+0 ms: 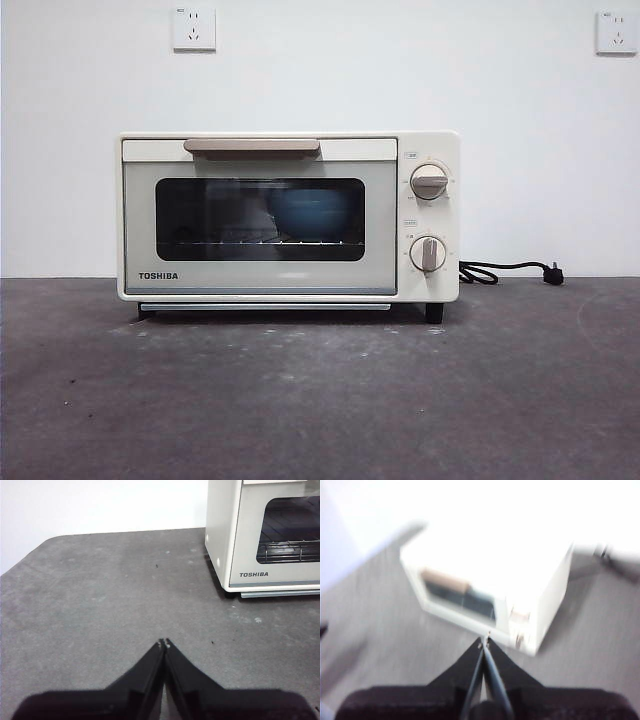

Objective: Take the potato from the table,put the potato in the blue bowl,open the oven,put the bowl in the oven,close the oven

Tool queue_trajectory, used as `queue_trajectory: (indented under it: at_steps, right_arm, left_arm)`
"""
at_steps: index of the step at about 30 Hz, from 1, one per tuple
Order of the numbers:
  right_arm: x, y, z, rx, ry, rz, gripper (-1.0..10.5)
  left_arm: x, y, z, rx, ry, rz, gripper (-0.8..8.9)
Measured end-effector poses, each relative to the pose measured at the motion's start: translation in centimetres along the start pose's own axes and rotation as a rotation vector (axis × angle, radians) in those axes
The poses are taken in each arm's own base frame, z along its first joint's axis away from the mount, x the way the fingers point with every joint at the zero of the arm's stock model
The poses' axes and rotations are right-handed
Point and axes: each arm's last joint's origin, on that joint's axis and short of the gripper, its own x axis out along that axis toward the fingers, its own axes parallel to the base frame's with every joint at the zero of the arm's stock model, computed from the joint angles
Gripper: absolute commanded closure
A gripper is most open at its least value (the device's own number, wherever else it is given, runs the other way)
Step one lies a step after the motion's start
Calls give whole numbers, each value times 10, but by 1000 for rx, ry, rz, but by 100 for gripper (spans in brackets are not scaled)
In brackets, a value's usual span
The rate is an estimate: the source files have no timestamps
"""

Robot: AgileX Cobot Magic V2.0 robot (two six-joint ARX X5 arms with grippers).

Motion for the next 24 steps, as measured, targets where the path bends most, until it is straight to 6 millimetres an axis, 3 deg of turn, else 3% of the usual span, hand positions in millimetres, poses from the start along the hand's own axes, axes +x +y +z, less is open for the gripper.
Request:
queue_trajectory:
  at_steps: [5,13,19,24]
  right_arm:
    - [-2,-10,-37,-32,-185,-123,944]
    - [37,-25,-124,-108,-390,-190,944]
    - [62,-32,-190,-92,-351,-218,944]
    - [73,-35,-229,-73,-312,-234,944]
  left_arm:
    - [0,0,0,0,0,0,817]
    - [0,0,0,0,0,0,817]
    - [0,0,0,0,0,0,817]
    - [0,0,0,0,0,0,817]
